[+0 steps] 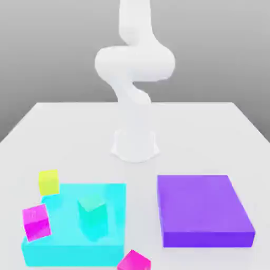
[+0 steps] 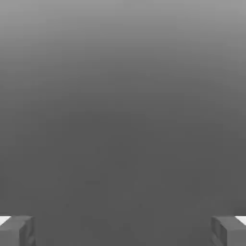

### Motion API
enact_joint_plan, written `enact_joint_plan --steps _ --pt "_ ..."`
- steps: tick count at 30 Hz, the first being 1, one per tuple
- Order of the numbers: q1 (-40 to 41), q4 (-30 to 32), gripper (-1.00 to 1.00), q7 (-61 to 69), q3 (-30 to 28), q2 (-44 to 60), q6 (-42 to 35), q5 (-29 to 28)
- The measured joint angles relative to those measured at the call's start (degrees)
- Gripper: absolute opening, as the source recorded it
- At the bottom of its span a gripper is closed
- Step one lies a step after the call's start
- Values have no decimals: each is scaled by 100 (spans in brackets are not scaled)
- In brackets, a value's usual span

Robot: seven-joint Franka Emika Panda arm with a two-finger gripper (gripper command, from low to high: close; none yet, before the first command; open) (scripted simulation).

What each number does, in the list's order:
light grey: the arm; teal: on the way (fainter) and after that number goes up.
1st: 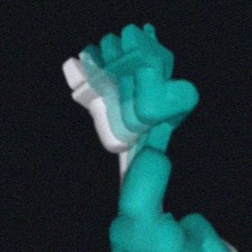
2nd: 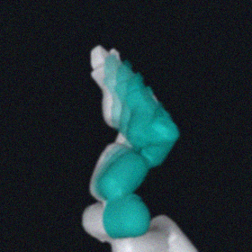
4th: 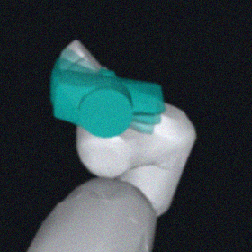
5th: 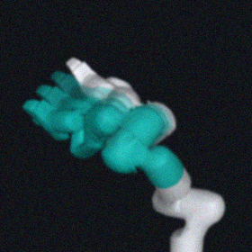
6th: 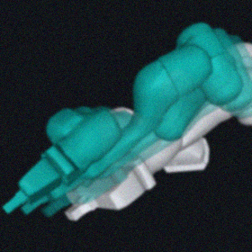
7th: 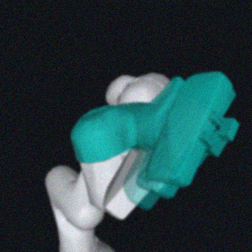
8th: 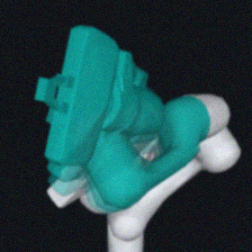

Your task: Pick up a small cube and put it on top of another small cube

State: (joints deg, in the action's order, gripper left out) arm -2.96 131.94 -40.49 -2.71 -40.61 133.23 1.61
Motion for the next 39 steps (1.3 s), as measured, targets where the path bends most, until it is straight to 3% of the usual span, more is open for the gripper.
enact_joint_plan --steps 10,19,24,29,33,34,39 --pt "-980 62 0 2276 -924 2119 580 814" --pt "-1278 120 0 4235 -1136 3984 1100 1457" --pt "-1224 174 0 5049 -1080 4936 1455 1421" --pt "-1207 250 0 5570 -1122 5790 1860 971" --pt "-1013 117 0 5865 -883 6601 2448 1138" --pt "-935 75 -100 5927 -789 6804 2602 1214" --pt "-934 74 -100 5926 -788 6803 2585 1213"
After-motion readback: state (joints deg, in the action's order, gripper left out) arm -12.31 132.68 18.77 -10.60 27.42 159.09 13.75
